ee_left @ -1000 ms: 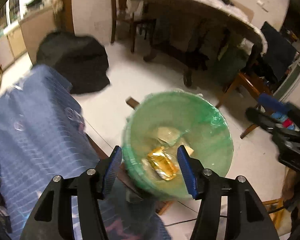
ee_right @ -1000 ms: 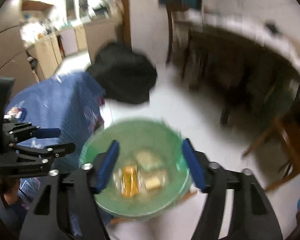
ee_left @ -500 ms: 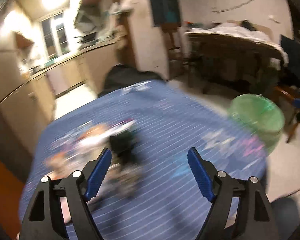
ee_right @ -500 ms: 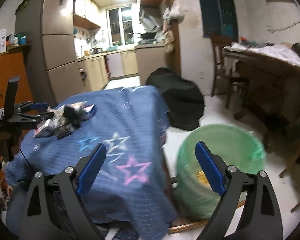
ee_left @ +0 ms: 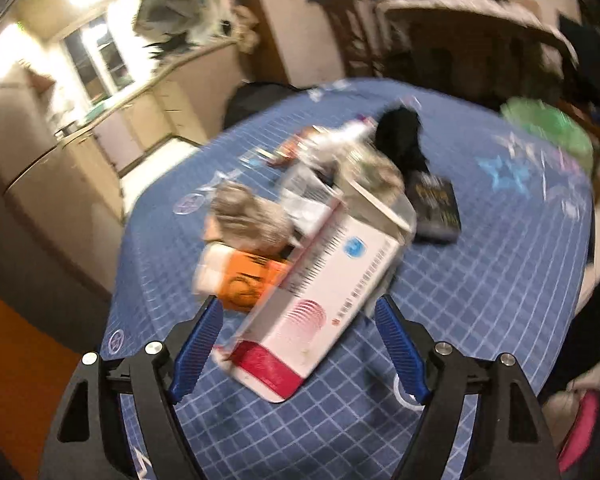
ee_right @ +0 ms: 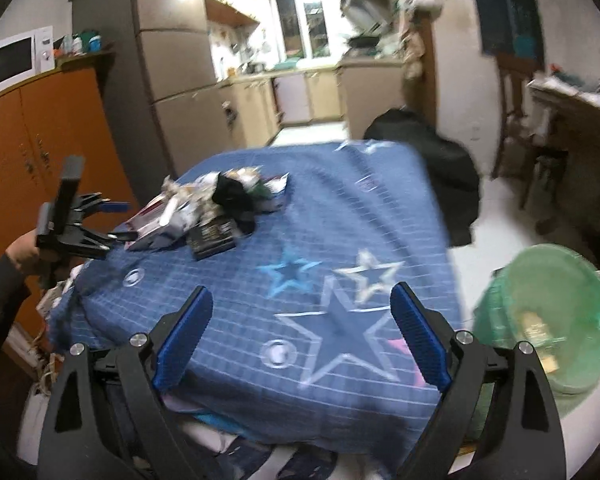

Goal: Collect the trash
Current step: 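Return to the table, grasp the white-red medicine box with left tool while right grasps black Face pack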

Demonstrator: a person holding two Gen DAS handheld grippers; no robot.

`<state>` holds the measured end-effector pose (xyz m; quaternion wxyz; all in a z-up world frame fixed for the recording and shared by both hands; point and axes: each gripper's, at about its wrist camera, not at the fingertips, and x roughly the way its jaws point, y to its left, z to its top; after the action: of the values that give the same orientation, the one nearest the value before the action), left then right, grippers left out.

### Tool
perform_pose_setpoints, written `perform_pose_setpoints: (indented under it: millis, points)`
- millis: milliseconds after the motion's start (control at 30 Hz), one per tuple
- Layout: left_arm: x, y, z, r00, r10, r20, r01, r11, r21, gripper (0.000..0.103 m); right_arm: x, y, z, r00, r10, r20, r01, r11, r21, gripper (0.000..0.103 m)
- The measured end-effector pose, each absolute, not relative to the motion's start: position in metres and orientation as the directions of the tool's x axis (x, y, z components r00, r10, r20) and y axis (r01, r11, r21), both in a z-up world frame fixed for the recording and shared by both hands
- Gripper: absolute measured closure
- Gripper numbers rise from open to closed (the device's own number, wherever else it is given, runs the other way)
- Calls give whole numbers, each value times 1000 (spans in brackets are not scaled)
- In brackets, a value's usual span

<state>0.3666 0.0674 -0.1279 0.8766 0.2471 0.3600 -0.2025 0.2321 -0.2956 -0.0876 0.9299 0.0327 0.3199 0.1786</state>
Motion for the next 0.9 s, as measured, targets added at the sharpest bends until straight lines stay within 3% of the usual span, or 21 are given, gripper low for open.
perform_pose_setpoints:
  millis: [100,133,167,367,633,900]
  points:
    - [372,51,-148,648,-117,-753,549,757,354,25,241,-276,-93,686,395,-611,-362,914,184,16]
    - [374,48,-151,655,-101,-749,540,755,371,30,246,-268,-94,672,407,-618,-378,907,187,16]
    - [376,48,-154,654,-91,-751,532,762,370,43,249,-262,-96,663,417,-622,-389,902,190,16]
    - [364,62,-151,656,-154,-739,496,826,268,54,287,-221,-102,582,513,-631,-483,842,239,16]
    - [326,95,-129,673,-240,-699,404,911,77,58,351,-172,-123,479,559,-676,-555,790,260,16]
    - [334,105,-137,643,-214,-735,356,934,39,57,382,-137,-142,473,452,-756,-551,821,146,16]
